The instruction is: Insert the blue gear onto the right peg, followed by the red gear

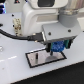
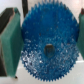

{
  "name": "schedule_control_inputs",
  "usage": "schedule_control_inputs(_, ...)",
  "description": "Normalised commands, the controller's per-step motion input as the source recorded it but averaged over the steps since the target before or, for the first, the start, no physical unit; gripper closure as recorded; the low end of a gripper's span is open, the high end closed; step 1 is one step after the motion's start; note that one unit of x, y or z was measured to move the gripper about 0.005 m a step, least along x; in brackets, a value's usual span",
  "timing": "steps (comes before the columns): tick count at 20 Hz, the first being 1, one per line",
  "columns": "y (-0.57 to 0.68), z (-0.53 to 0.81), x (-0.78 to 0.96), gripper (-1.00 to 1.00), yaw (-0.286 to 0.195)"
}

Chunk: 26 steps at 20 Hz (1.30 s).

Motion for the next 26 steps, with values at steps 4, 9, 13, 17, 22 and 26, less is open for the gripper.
schedule_control_inputs(4, -0.18, 0.06, 0.12, 1.0, 0.0)
schedule_control_inputs(9, -0.08, 0.0, 0.14, 1.0, 0.0)
schedule_control_inputs(13, -0.11, 0.06, 0.09, 1.0, 0.0)
schedule_control_inputs(17, -0.24, 0.33, 0.25, 1.0, 0.0)
schedule_control_inputs(22, -0.21, 0.13, 0.21, 1.0, 0.0)
schedule_control_inputs(26, 0.06, 0.03, 0.21, 1.0, 0.0)
